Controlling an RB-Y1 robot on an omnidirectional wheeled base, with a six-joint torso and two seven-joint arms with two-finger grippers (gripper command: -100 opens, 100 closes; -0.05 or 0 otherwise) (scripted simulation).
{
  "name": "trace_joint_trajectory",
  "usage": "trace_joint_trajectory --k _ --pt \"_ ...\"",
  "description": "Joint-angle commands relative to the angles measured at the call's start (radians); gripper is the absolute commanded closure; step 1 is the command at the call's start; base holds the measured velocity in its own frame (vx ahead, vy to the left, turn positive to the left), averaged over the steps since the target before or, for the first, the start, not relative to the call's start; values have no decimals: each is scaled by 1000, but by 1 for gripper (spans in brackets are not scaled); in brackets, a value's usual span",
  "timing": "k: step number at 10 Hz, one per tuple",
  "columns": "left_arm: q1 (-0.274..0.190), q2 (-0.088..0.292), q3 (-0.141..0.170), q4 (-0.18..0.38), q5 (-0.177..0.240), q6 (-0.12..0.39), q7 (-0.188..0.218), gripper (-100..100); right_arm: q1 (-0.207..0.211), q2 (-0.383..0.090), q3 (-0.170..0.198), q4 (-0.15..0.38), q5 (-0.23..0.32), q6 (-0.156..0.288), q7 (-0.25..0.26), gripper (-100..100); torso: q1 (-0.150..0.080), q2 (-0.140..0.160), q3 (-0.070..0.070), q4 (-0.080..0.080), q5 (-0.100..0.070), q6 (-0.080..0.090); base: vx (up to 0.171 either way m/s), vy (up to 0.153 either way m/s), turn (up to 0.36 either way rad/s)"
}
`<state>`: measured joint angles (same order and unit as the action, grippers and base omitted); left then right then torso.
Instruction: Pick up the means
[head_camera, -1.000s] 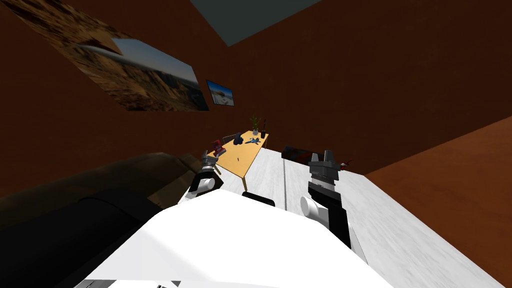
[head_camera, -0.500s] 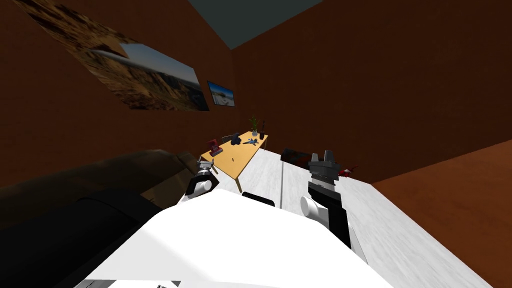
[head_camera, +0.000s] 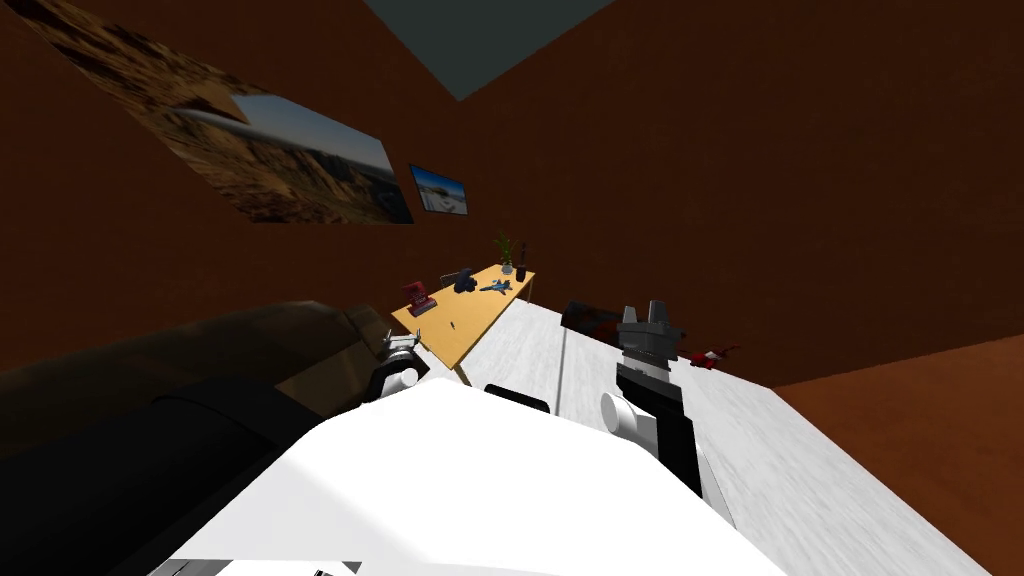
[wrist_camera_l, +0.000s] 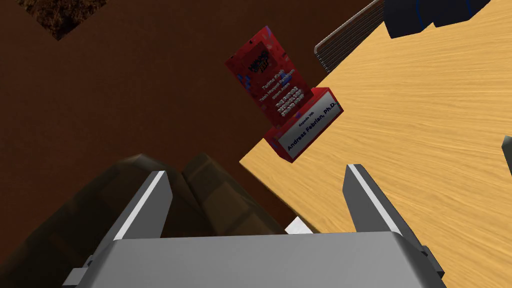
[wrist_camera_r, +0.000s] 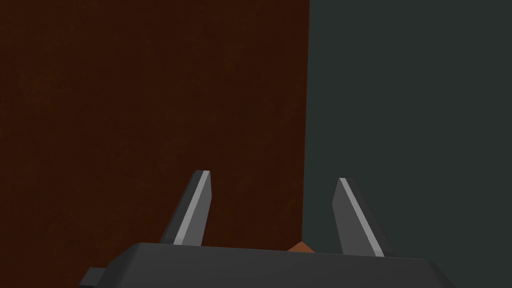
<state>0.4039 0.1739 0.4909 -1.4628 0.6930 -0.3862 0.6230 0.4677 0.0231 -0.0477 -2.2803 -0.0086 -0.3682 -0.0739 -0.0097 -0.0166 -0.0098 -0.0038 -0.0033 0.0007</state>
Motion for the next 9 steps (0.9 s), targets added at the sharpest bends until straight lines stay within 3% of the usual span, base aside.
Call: trace_joint_trajectory --k 1,2,5,7,9 --pt "-2 -4 17 47 49 10 38 -100 0 0 0 0 0 0 0 0 0 0 0 0 0 0 138 -110 62" --pt "-2 -4 17 47 49 10 38 -100 0 0 0 0 0 0 0 0 3 3 2 1 1 0 98 -83 49" --pt "-13 -2 32 118 118 8 102 -100 0 0 0 0 0 0 0 0 7 6 3 1 2 0 119 -86 67" --pt "-13 -2 32 136 118 8 102 -100 0 0 0 0 0 0 0 0 7 4 3 1 2 0 91 -63 23" --pt "-24 1 38 216 183 5 162 -100 0 0 0 0 0 0 0 0 9 6 4 2 2 0 142 -66 99"
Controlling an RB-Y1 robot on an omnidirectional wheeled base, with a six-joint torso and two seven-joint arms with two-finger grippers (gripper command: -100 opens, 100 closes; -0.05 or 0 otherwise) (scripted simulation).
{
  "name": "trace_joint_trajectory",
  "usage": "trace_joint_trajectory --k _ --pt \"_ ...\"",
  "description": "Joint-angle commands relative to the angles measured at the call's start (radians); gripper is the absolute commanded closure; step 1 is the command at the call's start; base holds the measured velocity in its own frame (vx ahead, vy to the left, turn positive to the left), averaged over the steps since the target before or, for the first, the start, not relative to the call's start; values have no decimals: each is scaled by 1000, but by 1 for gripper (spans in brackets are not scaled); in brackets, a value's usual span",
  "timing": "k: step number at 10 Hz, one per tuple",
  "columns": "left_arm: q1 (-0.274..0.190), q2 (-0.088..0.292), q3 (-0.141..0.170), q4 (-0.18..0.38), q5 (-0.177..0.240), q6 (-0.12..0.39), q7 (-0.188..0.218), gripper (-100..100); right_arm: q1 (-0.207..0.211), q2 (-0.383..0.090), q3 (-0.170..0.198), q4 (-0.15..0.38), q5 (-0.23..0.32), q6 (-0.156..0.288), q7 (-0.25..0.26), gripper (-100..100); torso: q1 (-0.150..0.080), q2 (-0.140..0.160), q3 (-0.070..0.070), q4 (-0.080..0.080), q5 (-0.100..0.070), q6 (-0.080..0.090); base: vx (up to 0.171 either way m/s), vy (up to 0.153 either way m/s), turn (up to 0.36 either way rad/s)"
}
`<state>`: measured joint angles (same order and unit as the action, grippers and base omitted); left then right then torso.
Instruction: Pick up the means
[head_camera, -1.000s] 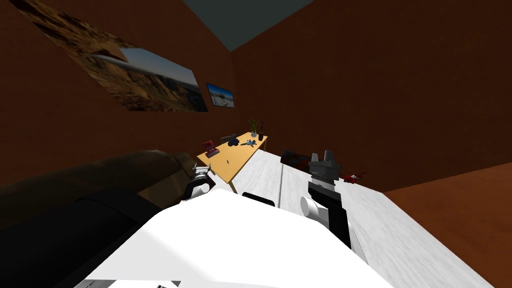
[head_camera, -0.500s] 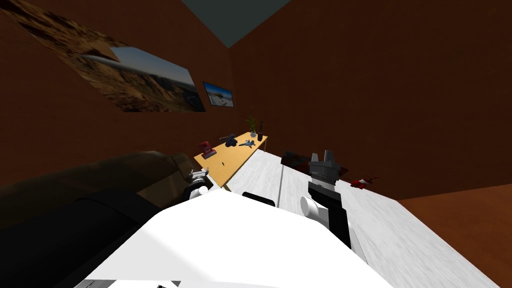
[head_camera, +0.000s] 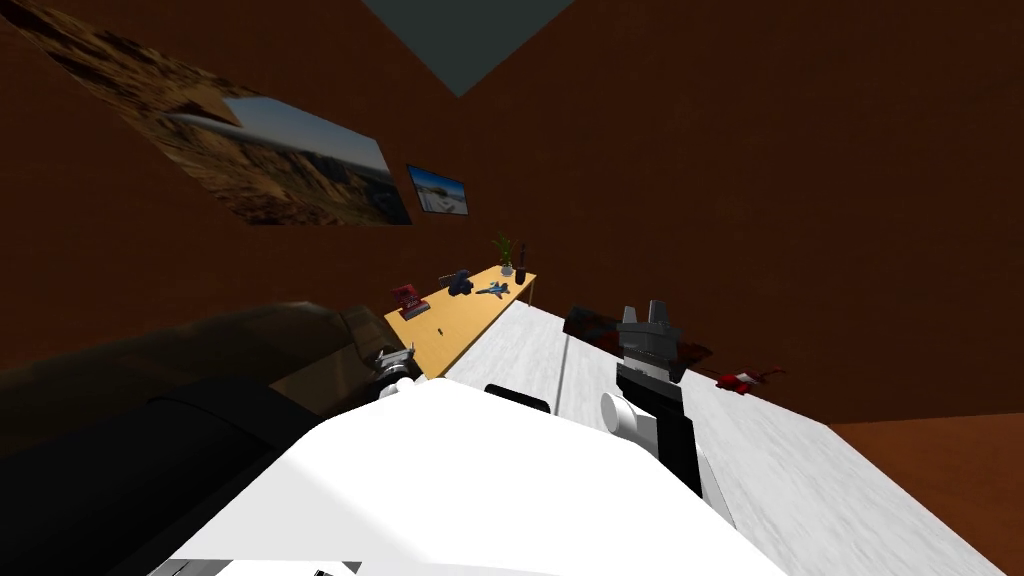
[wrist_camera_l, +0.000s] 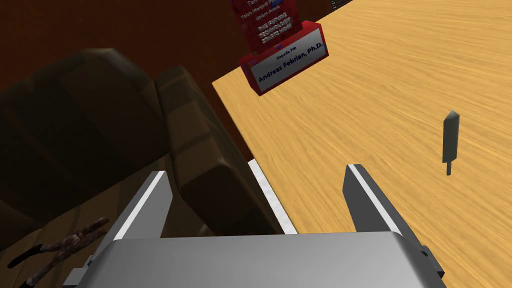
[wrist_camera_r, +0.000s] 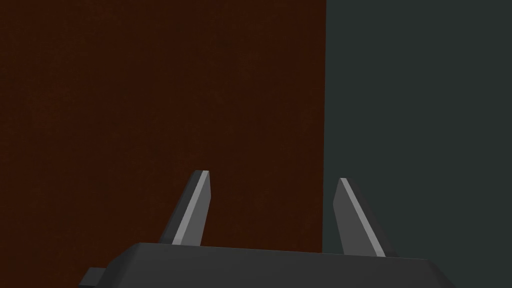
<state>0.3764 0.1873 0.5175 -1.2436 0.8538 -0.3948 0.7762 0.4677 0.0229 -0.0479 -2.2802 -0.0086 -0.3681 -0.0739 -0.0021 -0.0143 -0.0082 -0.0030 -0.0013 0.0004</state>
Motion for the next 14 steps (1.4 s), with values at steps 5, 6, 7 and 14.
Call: trace_joint_trajectory --k 5,6,7,14 --pt "-17 -2 -1 143 133 7 115 -100 0 0 0 0 0 0 0 0 1 -3 -2 -1 0 0 223 -78 86" --pt "-22 2 -8 173 157 5 137 -100 0 0 0 0 0 0 0 0 3 -5 -3 -1 0 0 280 -43 86" --pt "-27 5 -16 196 179 3 158 -100 0 0 0 0 0 0 0 0 3 -7 -4 -2 0 0 269 -37 70" --pt "-51 23 -86 330 285 -9 259 -100 0 0 0 0 0 0 0 0 8 -3 -2 -1 1 0 190 22 58"
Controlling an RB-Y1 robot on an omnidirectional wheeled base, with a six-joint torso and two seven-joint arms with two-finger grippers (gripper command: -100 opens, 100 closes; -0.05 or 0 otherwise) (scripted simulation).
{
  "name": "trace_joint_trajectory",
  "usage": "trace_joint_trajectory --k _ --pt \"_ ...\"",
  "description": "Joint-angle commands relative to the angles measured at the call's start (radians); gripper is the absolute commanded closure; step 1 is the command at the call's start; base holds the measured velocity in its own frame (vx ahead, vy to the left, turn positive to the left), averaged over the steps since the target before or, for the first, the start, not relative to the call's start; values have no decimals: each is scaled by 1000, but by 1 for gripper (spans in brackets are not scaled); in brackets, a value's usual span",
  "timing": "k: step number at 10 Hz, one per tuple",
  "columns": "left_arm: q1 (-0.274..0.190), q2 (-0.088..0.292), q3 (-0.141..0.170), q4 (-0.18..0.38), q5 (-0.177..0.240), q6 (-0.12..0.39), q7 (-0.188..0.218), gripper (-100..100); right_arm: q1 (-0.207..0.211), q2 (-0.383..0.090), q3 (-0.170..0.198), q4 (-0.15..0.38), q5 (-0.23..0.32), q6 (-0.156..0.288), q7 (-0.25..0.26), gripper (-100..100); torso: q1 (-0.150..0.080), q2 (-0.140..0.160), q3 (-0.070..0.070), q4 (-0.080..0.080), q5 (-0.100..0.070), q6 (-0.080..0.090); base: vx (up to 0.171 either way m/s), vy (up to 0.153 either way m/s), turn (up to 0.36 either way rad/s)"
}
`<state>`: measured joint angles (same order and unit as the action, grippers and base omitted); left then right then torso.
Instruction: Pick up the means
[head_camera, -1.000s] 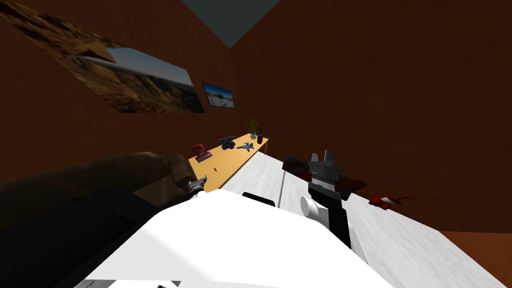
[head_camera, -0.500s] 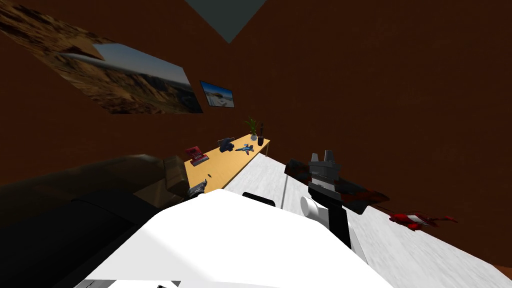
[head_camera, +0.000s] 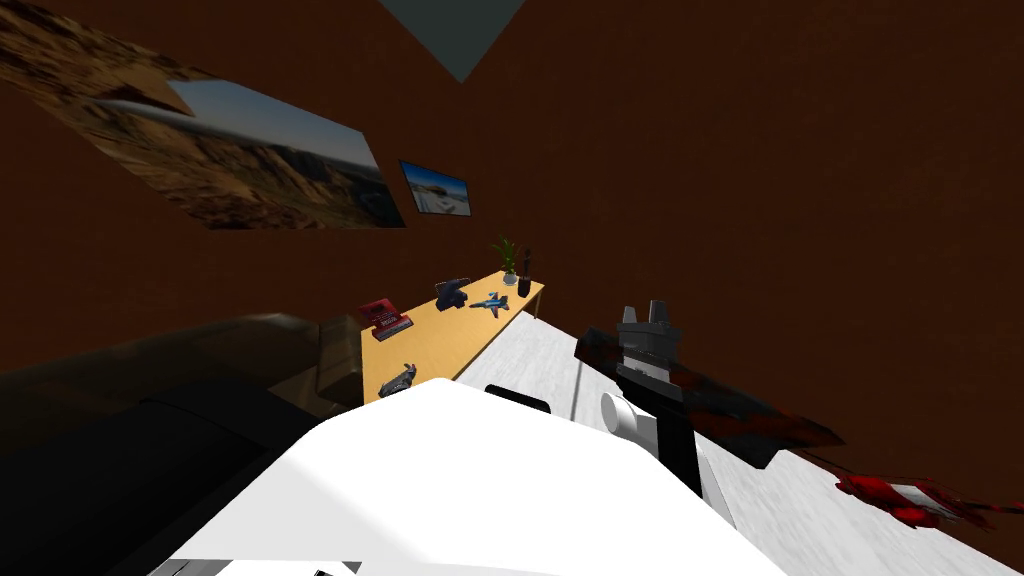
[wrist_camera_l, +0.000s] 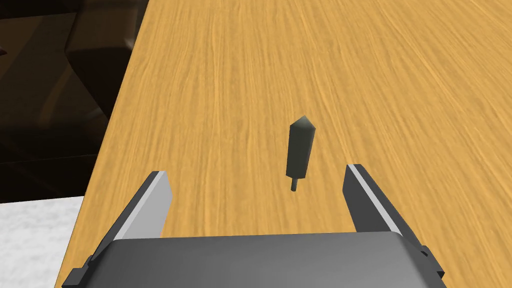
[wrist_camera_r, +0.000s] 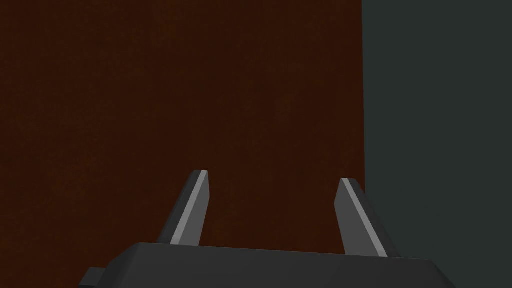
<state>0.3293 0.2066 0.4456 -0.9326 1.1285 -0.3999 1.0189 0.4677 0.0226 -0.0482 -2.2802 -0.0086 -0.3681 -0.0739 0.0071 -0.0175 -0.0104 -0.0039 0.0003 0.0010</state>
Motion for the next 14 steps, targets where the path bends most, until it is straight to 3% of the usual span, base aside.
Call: trace_joint_trajectory --k 1,3,4,5,6,7,8,11,14 --pt "-6 5 -26 32 23 -6 27 -100 0 0 0 0 0 0 0 0 0 0 0 0 0 0 207 87 63" --pt "-2 -1 -16 15 24 2 11 -100 0 0 0 0 0 0 0 0 2 4 2 1 0 0 83 44 3" --pt "-3 0 -17 17 24 1 13 0 0 0 0 0 0 0 0 0 0 9 5 2 0 0 11 5 0" --pt "-53 -26 0 61 -26 -14 3 -100 0 0 0 0 0 0 0 0 -2 12 7 2 0 0 -26 47 314" --pt "-66 -26 0 61 -27 -14 3 -100 0 0 0 0 0 0 0 0 0 15 8 3 0 -1 -37 53 129" --pt "-105 -51 16 106 -73 -29 -7 -100 -1 0 0 0 0 0 0 0 1 16 9 3 0 0 -60 62 209" --pt "-130 -51 16 106 -78 -29 -7 -100 -1 0 0 0 0 0 0 0 1 17 10 3 0 -1 -54 56 119" --pt "-229 -101 49 195 -170 -59 -28 -100 -1 0 0 0 0 0 0 0 1 17 10 4 0 0 -49 70 212" --pt "-321 -127 66 240 -231 -74 -38 -100 -1 0 0 0 0 0 0 0 2 17 9 3 0 0 -36 66 159"
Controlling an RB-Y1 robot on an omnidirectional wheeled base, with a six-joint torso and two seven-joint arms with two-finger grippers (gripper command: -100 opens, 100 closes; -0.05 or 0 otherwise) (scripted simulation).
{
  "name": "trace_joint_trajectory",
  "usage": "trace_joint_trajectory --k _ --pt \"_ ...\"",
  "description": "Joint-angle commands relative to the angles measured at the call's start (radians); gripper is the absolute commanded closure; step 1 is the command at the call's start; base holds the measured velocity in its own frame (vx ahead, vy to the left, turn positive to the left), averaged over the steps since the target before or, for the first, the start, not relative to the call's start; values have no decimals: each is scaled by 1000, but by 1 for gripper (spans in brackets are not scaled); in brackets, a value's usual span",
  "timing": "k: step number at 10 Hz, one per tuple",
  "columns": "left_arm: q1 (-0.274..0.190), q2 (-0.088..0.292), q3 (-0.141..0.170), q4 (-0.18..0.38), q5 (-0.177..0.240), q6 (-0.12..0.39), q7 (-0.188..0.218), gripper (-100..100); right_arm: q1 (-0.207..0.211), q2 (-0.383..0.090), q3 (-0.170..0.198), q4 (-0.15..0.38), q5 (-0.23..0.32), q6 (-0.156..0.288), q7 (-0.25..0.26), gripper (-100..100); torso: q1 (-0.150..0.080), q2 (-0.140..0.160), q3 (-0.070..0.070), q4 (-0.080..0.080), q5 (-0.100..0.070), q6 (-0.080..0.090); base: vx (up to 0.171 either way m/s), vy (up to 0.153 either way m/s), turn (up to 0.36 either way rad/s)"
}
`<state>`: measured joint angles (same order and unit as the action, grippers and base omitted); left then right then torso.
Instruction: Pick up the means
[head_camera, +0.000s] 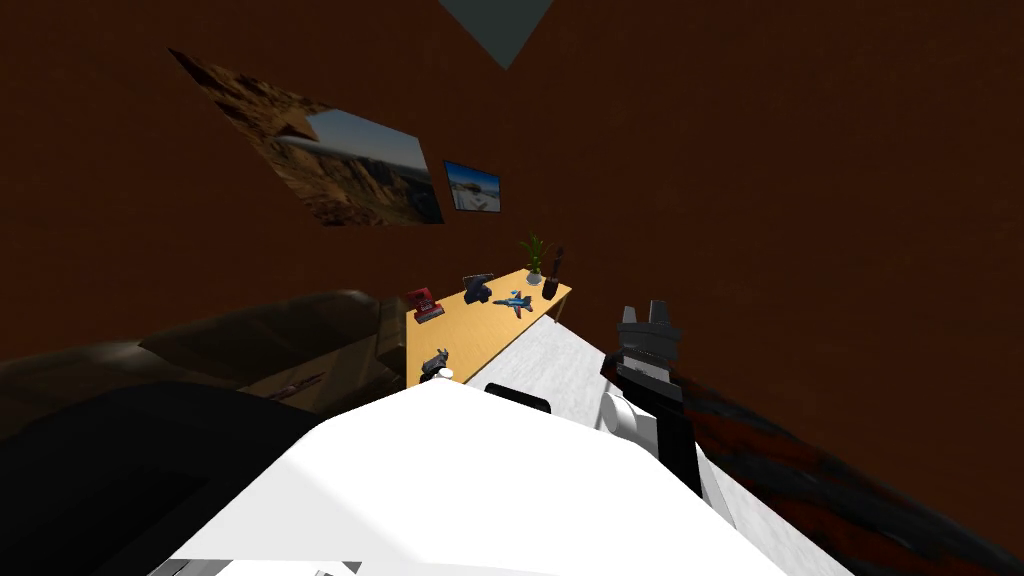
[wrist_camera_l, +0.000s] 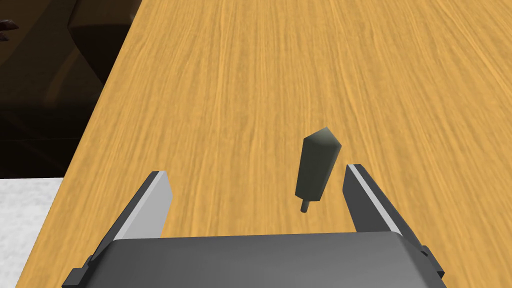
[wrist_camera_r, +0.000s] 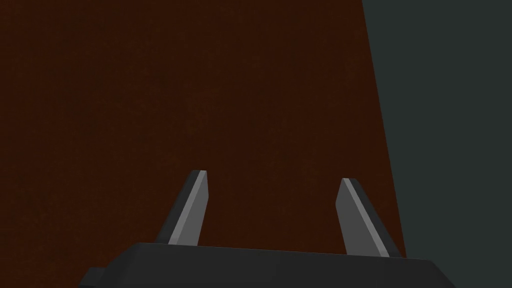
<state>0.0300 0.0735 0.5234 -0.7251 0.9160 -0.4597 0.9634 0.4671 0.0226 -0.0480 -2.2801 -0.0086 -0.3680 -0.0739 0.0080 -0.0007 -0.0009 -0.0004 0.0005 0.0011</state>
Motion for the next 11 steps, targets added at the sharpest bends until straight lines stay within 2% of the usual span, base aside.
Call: trace_joint_trajectory --k 1,2,3,4,5,6,7,8,9,11 --pt "-22 6 -12 33 -18 -14 18 -100 0 0 0 0 0 0 0 0 0 0 0 0 0 0 -13 23 -1" --pt "-22 6 -12 33 -18 -14 18 -100 0 0 0 0 0 0 0 0 -2 -1 0 0 0 0 3 -2 -13" --pt "-67 -19 5 73 -66 -29 8 -100 0 0 0 0 0 0 0 0 -4 -2 -1 0 -1 0 -25 41 279" --pt "-85 -19 5 77 -69 -29 8 -100 0 0 0 0 0 0 0 0 -2 -1 -1 0 0 -1 -31 52 144" --pt "-116 -44 21 100 -107 -44 -3 -100 0 0 0 0 0 0 0 0 -1 0 0 0 0 0 -38 82 248" --pt "-149 -44 21 122 -120 -44 -3 -100 0 0 0 0 0 0 0 0 1 0 0 0 0 -1 -28 62 111" --pt "-193 -70 38 167 -163 -59 -13 -100 0 0 0 0 0 0 0 0 0 0 0 0 0 0 -31 82 253" --pt "-212 -70 38 167 -171 -59 -13 -100 0 0 0 0 0 0 0 0 1 0 0 0 0 -1 -26 67 128" --pt "-252 -95 54 211 -212 -74 -23 -100 0 0 0 0 0 0 0 0 0 0 0 0 0 0 -41 80 250" --pt "-275 -95 54 204 -222 -74 -23 -100 0 0 0 0 0 0 0 0 -1 1 0 0 0 0 -19 39 49"
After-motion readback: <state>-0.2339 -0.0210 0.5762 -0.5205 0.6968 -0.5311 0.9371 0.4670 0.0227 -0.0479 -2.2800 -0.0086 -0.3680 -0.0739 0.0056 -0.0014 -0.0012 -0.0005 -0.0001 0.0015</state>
